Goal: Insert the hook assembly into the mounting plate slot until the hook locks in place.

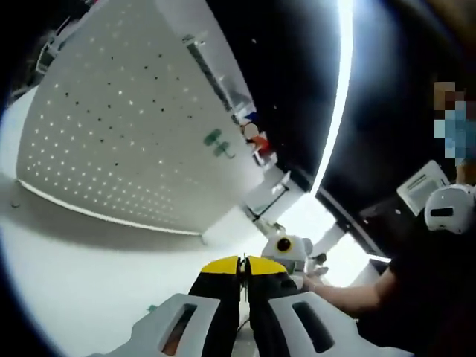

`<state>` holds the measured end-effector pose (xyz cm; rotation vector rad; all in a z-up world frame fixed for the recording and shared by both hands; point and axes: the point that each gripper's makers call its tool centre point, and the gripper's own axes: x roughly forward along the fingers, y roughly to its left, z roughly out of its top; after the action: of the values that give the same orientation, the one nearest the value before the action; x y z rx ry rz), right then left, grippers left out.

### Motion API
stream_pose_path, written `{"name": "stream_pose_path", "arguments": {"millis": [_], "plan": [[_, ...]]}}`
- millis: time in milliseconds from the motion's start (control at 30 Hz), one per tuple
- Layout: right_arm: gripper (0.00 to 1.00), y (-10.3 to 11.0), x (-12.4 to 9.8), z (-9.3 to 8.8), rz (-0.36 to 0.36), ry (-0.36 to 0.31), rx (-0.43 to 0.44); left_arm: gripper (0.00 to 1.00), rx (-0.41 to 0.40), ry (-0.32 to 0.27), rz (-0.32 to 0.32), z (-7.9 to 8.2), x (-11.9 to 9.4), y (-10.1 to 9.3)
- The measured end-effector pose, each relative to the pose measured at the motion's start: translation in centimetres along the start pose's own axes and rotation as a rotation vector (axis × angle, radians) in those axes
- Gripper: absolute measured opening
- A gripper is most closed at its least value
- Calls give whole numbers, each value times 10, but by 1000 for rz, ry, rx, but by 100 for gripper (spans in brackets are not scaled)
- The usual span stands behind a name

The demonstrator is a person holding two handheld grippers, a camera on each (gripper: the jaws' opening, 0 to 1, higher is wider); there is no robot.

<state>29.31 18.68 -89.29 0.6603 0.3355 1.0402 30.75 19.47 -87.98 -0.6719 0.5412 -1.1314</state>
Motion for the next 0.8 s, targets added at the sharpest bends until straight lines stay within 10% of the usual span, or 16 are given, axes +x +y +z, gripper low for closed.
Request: {"name": "stream_pose_path", "arguments": {"millis": [367,800], "plan": [[8,-7,-8,7,-163,121,-225,1,173,47,258,2,-13,38],[12,1,10,-13,-266,270,-288,1,261,137,461,-8,-25,66]]}}
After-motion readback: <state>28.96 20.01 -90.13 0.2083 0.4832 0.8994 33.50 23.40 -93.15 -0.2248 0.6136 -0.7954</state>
